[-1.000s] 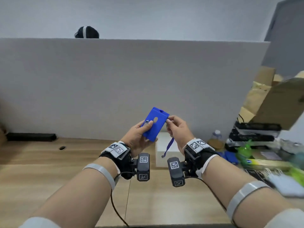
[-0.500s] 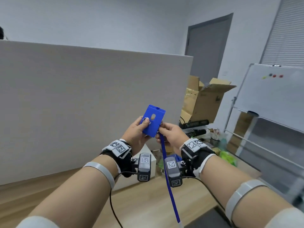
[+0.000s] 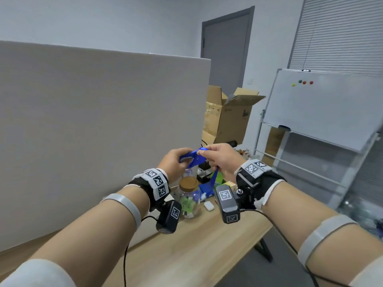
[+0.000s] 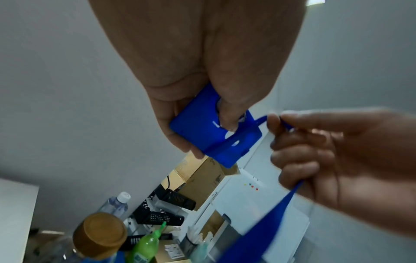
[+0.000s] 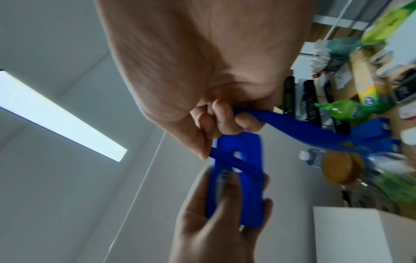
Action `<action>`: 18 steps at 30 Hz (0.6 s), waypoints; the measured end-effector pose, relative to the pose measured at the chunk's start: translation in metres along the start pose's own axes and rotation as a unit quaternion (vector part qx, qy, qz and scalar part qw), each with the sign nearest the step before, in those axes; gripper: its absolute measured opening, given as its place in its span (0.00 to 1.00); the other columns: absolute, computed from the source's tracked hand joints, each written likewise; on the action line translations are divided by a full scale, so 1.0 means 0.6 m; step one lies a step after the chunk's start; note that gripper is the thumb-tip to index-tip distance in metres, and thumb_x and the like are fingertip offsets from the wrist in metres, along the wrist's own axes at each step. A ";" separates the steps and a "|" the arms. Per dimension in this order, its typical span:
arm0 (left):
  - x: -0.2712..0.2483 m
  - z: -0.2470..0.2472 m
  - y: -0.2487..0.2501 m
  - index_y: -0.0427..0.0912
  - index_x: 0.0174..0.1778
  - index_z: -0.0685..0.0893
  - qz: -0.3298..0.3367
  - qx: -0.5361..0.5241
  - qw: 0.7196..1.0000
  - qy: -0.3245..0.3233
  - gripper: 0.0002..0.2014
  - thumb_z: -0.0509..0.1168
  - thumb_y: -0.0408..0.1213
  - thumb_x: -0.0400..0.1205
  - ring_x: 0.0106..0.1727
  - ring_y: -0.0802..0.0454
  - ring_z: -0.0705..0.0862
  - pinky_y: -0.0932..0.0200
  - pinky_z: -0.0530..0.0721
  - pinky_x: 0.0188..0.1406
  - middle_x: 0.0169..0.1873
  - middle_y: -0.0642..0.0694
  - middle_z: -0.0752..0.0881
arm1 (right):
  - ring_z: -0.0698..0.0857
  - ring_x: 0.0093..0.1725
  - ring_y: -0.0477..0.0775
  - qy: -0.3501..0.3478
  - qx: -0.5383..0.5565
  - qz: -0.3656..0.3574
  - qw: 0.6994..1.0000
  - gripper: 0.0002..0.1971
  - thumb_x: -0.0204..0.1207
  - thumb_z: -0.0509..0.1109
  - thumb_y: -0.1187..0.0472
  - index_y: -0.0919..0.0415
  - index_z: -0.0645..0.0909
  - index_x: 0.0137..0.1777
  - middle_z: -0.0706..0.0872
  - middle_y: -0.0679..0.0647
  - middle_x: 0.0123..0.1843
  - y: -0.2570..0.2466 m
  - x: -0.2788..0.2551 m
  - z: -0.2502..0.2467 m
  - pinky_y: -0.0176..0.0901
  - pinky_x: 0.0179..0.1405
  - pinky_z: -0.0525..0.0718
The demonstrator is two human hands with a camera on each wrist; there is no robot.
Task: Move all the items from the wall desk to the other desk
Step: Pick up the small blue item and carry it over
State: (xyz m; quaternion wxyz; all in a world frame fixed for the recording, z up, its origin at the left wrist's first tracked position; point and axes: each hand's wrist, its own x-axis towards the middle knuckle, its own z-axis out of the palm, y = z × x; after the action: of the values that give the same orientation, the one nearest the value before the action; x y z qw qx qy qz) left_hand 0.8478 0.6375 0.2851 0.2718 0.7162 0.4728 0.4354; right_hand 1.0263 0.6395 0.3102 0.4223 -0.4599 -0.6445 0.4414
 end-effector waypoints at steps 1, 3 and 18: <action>0.009 0.008 -0.004 0.43 0.60 0.88 0.000 0.025 1.000 -0.013 0.14 0.64 0.26 0.83 0.46 0.52 0.86 0.66 0.83 0.43 0.45 0.48 0.90 | 0.71 0.24 0.49 0.006 -0.047 -0.014 0.999 0.10 0.78 0.73 0.57 0.64 0.89 0.50 0.76 0.51 0.26 -0.006 0.010 -0.011 0.41 0.25 0.70; 0.030 0.021 -0.013 0.43 0.60 0.89 -0.005 0.077 0.996 -0.035 0.14 0.65 0.27 0.83 0.47 0.54 0.86 0.69 0.79 0.46 0.45 0.50 0.90 | 0.80 0.32 0.55 0.030 -0.163 -0.045 0.985 0.10 0.79 0.72 0.57 0.62 0.90 0.50 0.87 0.54 0.33 -0.019 0.032 -0.036 0.47 0.35 0.79; 0.207 0.167 0.060 0.43 0.43 0.91 -0.081 -0.037 0.983 -0.159 0.06 0.73 0.27 0.79 0.35 0.60 0.85 0.66 0.82 0.39 0.32 0.53 0.89 | 0.73 0.24 0.43 -0.213 -0.062 0.118 0.968 0.07 0.81 0.67 0.67 0.61 0.86 0.52 0.83 0.49 0.28 0.137 0.210 -0.318 0.32 0.20 0.66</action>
State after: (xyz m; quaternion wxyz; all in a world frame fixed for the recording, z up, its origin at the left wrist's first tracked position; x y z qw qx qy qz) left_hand 0.9734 0.7388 0.3123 0.4036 0.7254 0.4635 0.3099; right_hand 1.1978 0.8113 0.2975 0.1908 -0.4534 -0.6866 0.5353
